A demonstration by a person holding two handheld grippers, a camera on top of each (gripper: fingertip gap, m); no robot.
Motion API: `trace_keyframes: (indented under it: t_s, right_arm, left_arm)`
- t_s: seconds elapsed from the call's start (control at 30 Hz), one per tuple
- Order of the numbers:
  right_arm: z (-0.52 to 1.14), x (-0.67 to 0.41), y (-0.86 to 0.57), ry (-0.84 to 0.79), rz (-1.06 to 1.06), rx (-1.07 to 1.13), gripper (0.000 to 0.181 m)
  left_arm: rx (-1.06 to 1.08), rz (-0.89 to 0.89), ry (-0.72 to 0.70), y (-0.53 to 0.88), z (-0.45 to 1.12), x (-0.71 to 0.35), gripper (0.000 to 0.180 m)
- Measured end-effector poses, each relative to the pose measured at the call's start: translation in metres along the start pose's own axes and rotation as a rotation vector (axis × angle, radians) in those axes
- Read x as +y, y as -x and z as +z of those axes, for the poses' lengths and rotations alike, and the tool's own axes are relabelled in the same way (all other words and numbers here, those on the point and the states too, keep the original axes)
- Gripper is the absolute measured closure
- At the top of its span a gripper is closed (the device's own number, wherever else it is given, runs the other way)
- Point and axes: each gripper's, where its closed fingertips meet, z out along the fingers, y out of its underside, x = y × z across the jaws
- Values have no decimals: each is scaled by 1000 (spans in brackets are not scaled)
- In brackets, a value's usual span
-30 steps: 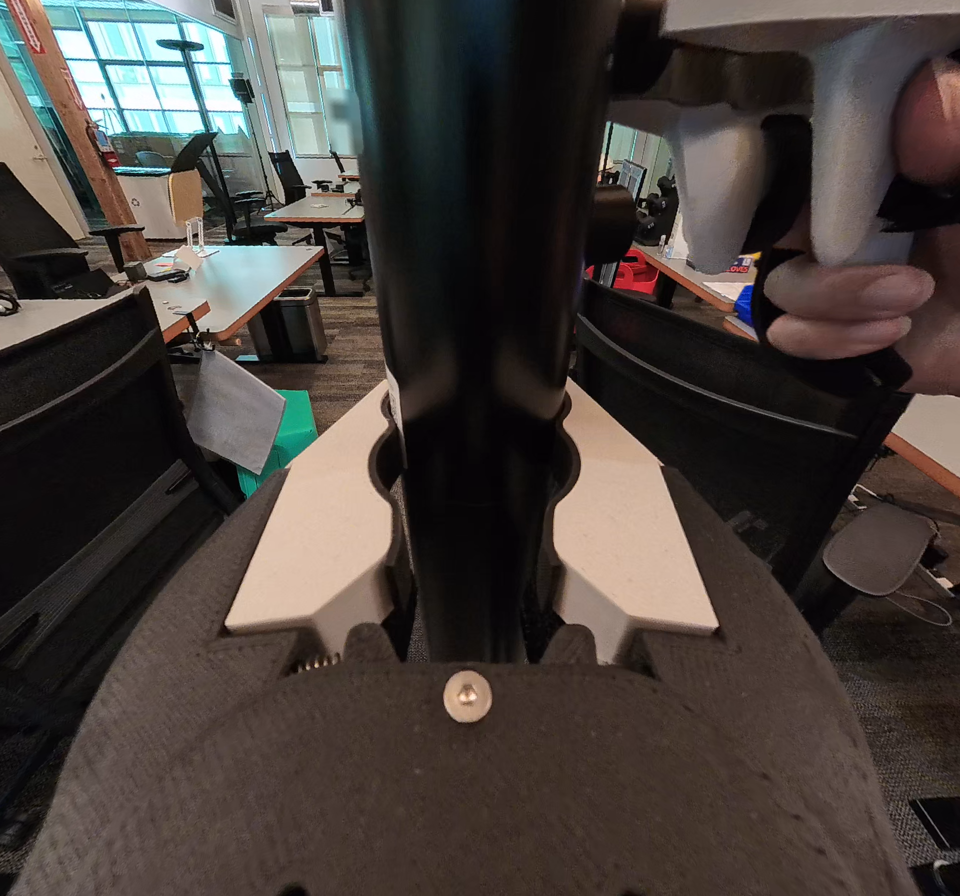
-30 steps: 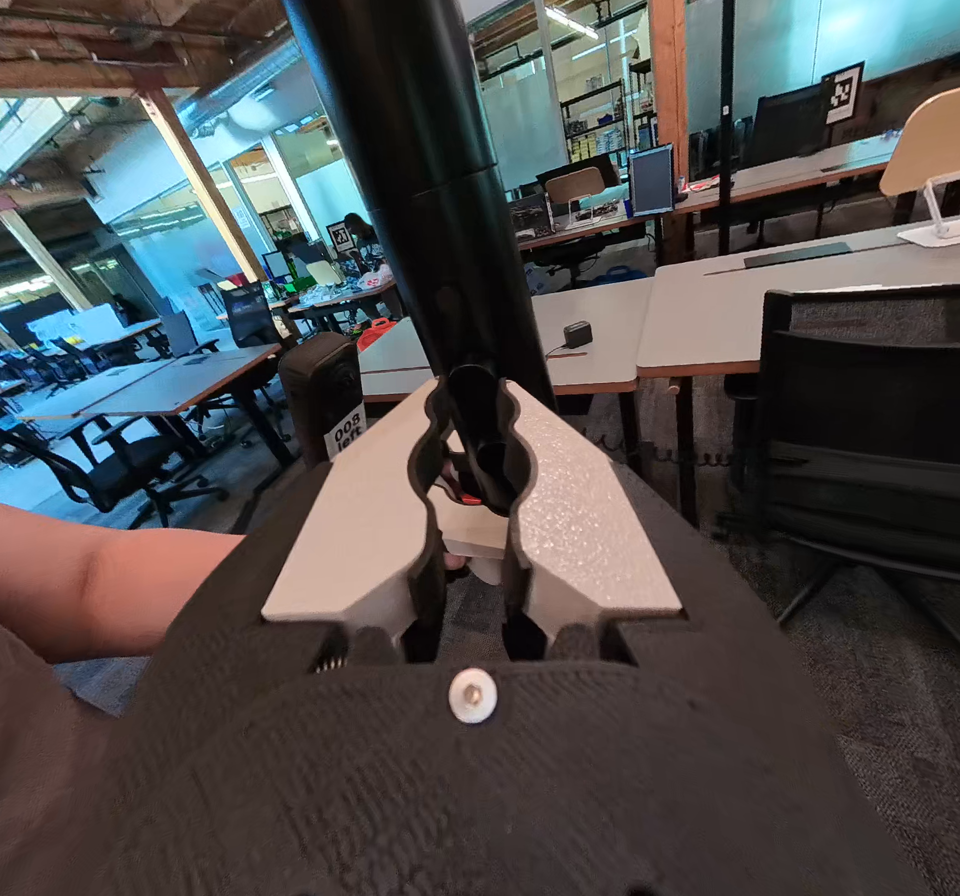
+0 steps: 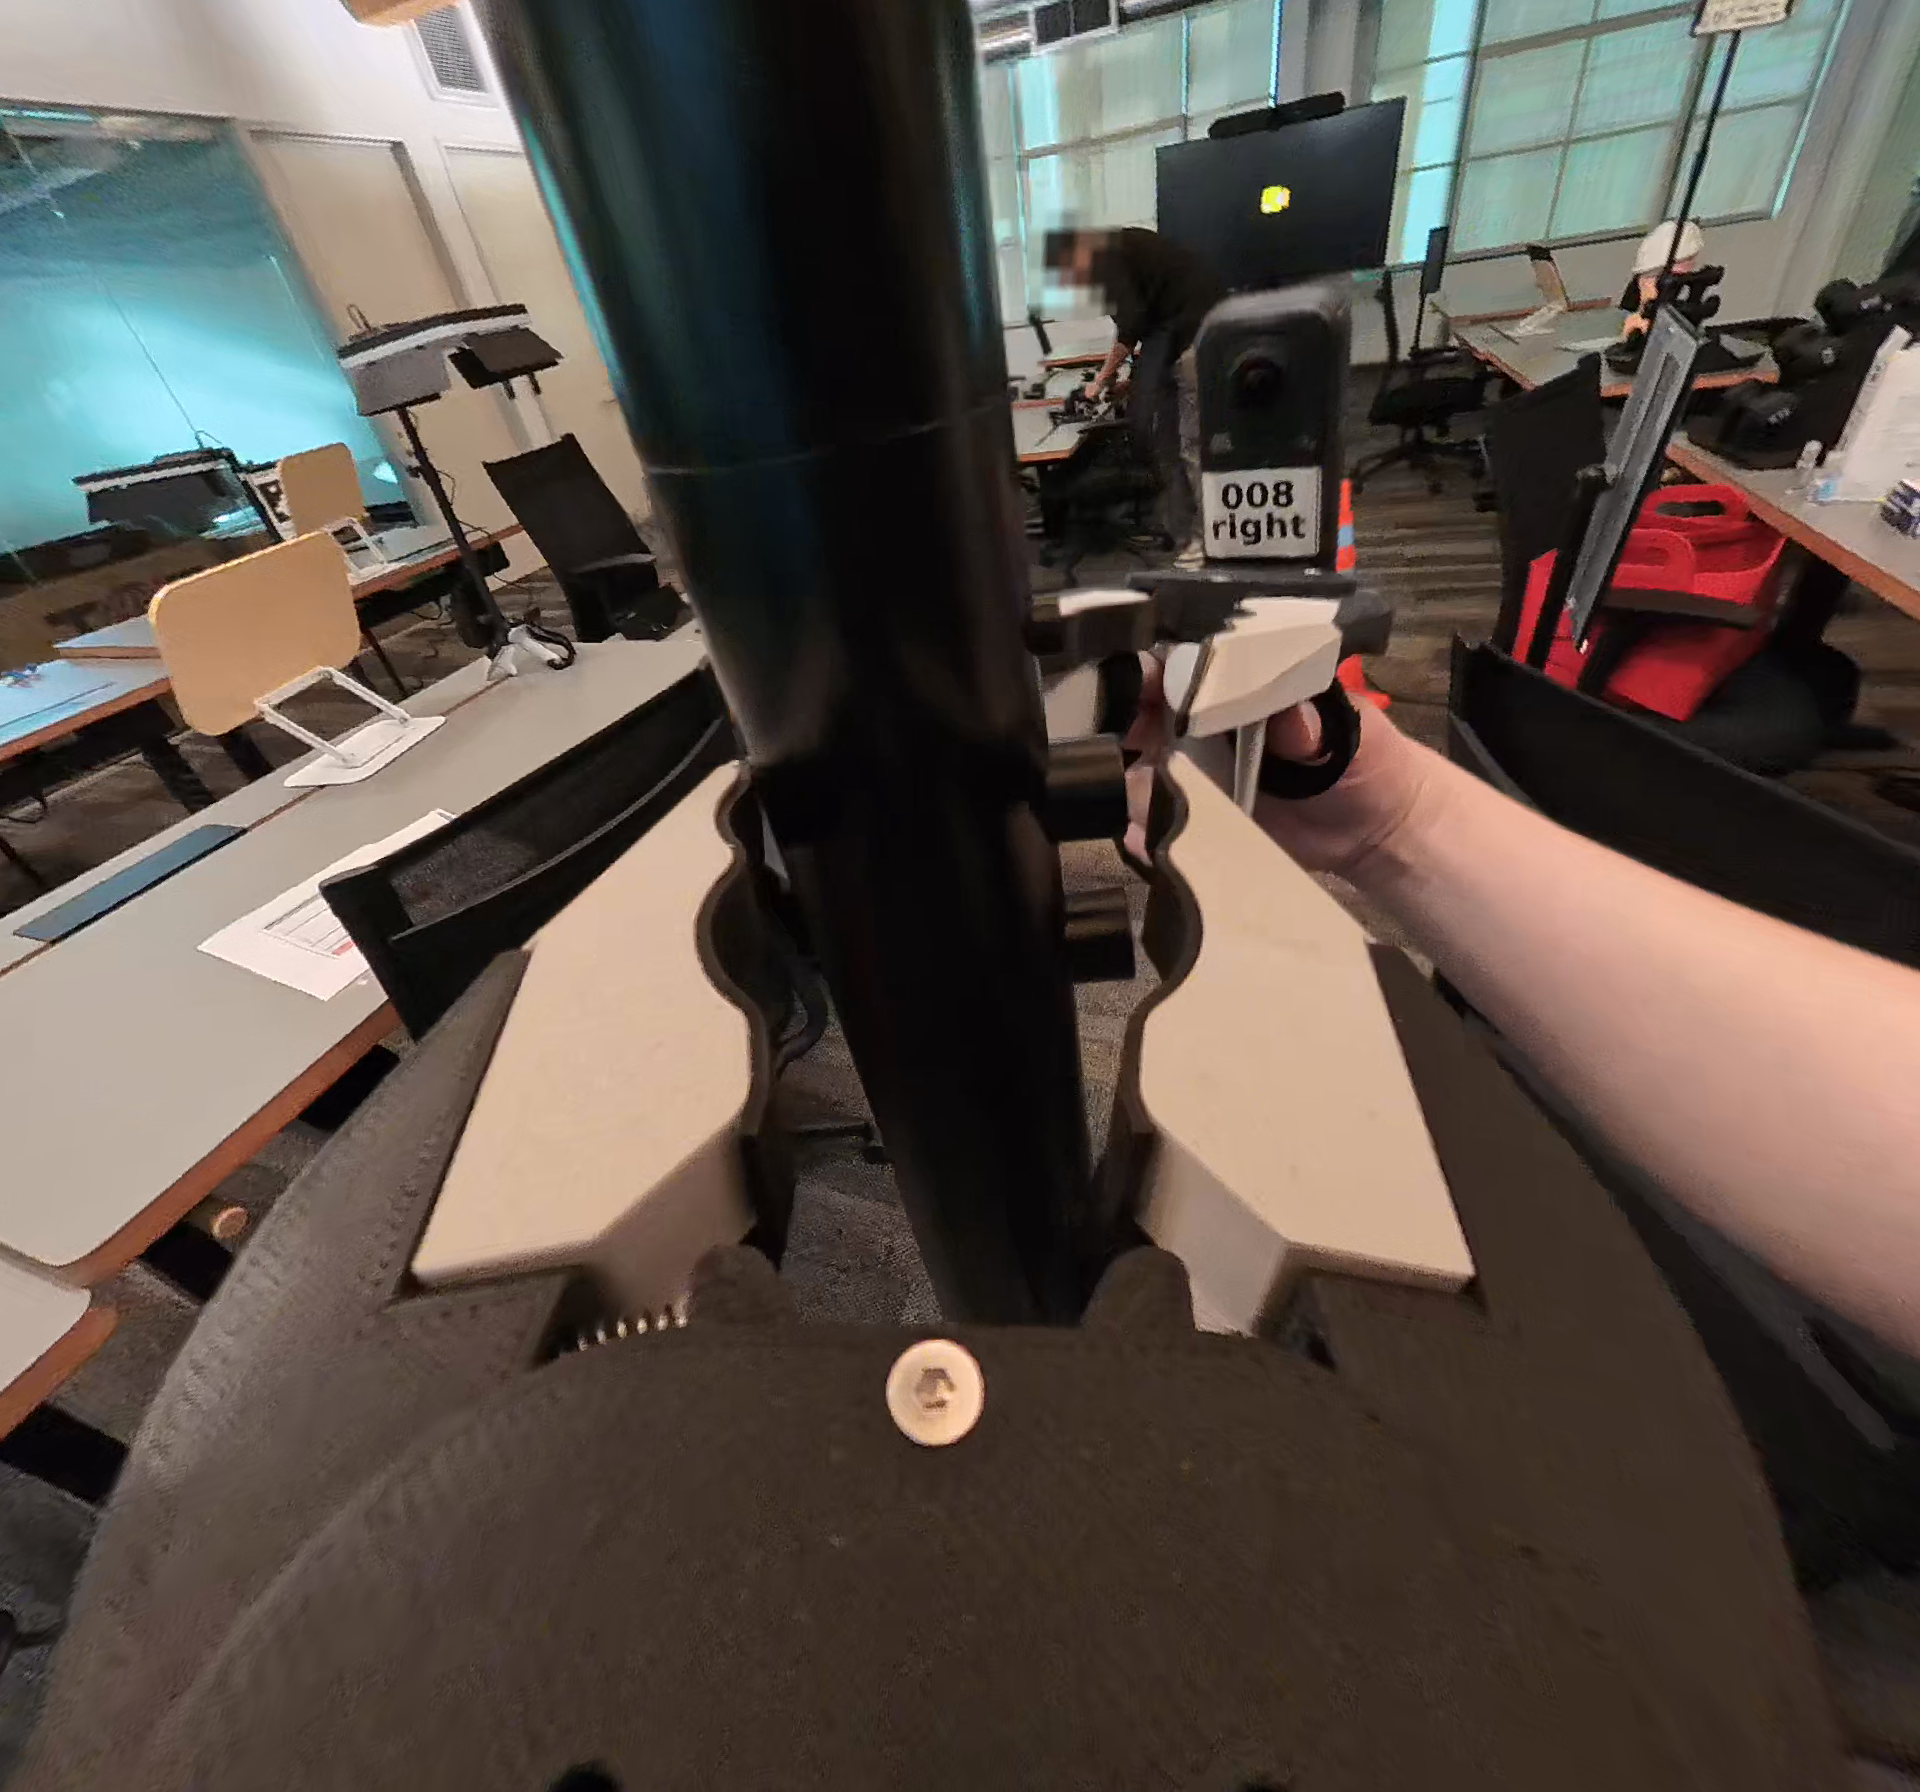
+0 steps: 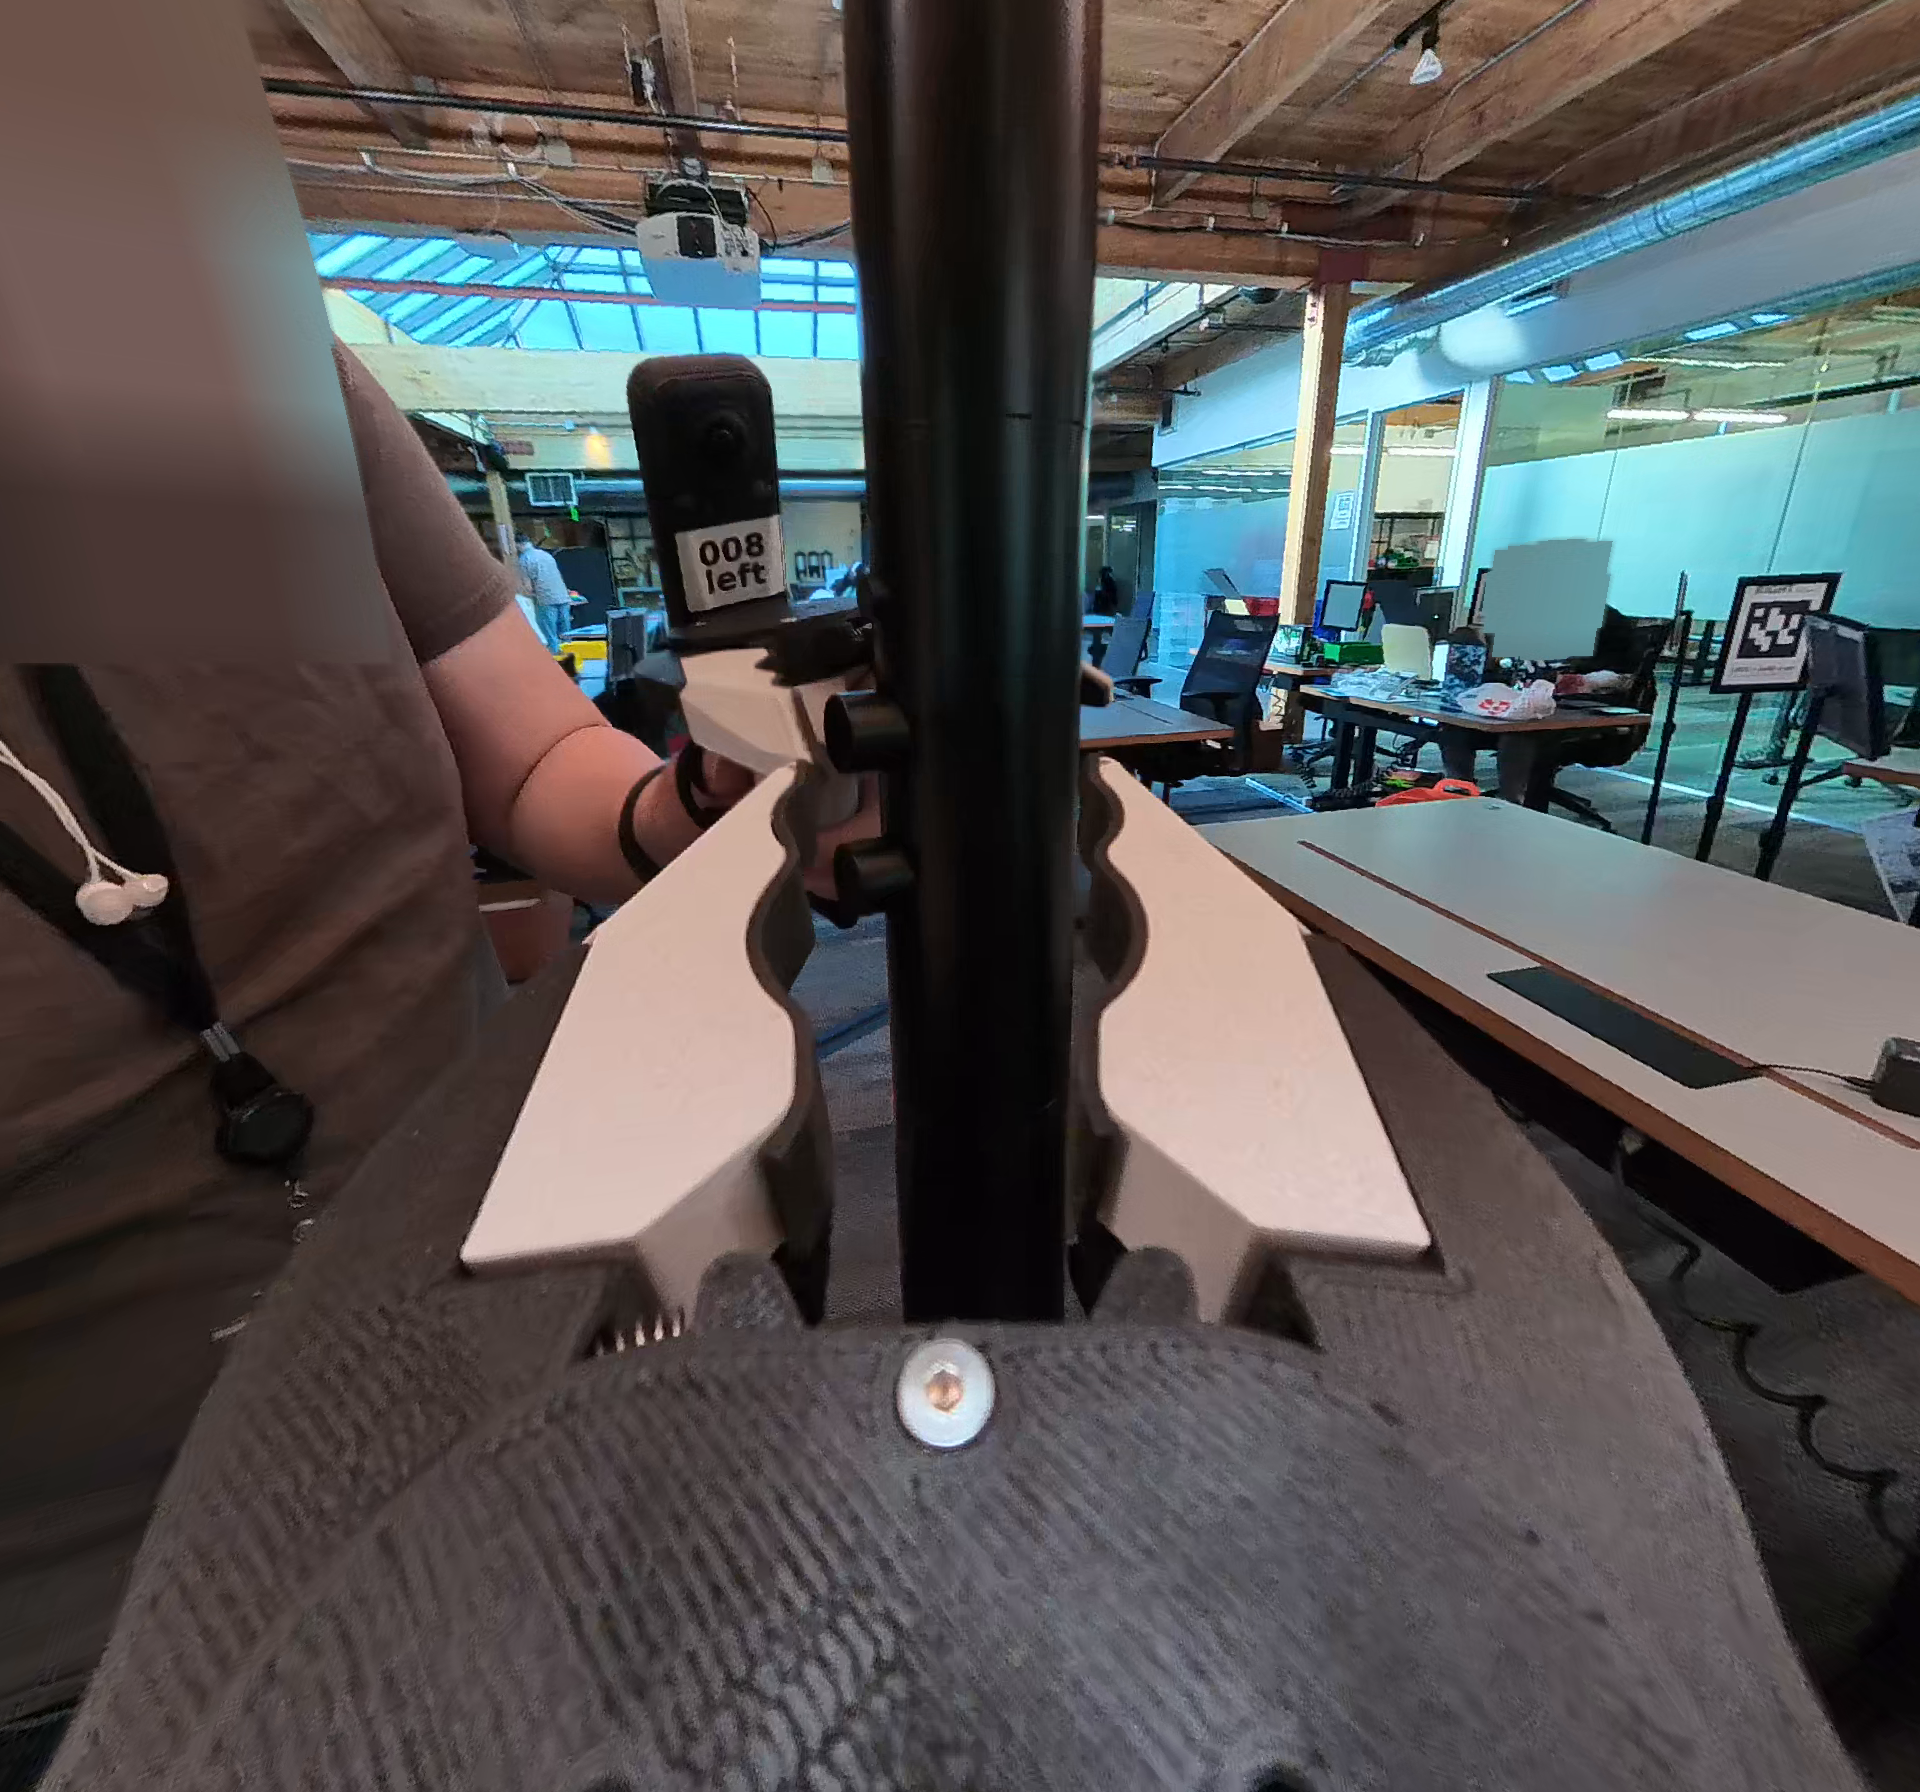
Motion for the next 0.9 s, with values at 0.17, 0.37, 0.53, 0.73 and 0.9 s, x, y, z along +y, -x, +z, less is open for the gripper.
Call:
trace_keyframes:
  t_s: [0.17, 0.37, 0.53, 0.73, 0.9]
  right_arm:
    - [-7, 14, 3, -12, 44, -38, 133]
    - [-11, 26, 3, -8, 85, -39, 133]
    - [-14, 30, 5, -5, 101, -36, 134]
    - [-11, 16, -1, -19, 63, 110, 132]
    - [12, 1, 23, 3, -219, 295, 130]
  left_arm:
    - [-5, -50, -15, 2, 4, -1, 110]
    - [5, -59, -30, 2, 3, -1, 110]
    - [7, -60, -40, 2, 4, -2, 110]
    - [23, -82, -57, 2, 3, -3, 110]
    - [155, -152, -121, 2, -35, -12, 94]
